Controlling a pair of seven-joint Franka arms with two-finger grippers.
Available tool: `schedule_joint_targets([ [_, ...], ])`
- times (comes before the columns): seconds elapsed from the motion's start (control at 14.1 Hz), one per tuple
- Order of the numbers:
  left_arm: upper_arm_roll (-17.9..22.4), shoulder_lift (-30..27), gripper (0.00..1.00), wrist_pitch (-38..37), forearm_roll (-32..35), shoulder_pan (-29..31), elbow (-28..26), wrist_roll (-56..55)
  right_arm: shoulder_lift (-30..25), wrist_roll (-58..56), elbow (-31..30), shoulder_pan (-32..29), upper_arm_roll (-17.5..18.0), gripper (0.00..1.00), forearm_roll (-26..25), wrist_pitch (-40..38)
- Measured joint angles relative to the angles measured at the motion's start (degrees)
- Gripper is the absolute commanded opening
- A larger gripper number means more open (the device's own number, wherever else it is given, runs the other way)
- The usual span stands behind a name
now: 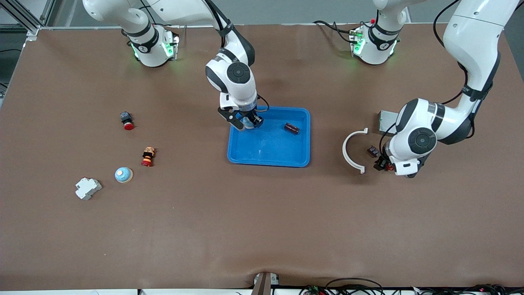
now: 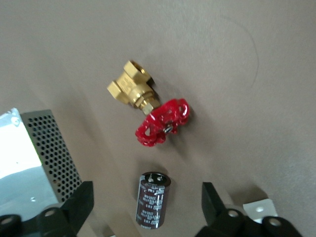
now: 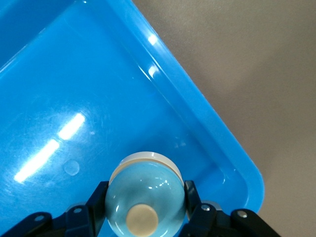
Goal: Place electrolytic capacitor and blue bell in tray
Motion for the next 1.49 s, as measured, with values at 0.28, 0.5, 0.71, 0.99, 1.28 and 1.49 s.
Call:
schedule_joint_targets([
  [0.28,0.0,0.0,0.45,7.2,1.0,0.1,-4.8,0.0,1.9,0.0,0.1,0.0,-0.2,0.0,-0.2,2.0],
  [0.5,0.0,0.0,0.0,8.3,1.2,0.2,-5.9,0.0,3.4,0.4,1.4,0.0,-0.3,0.0,-0.2,2.3],
  [0.71,0.0,-0.5,0.0,8.7,1.2,0.4,-5.7,-0.3,5.2,1.3,3.6,0.0,-0.4,0.0,-0.2,2.3],
  [0.99,-1.1,-3.9,0.0,8.6,1.2,0.4,-4.8,-0.5,6.0,1.5,5.0,0.0,-0.4,0.99,-0.2,2.3],
  [1.28,-5.6,-5.2,0.0,4.1,1.2,0.1,-0.6,-5.1,6.1,1.7,5.1,0.0,-0.6,1.0,-0.3,2.3],
  [1.49,-10.0,-5.0,0.0,1.3,1.2,-0.3,1.7,-10.4,6.2,1.7,5.4,0.0,-0.9,1.0,-1.4,2.2],
])
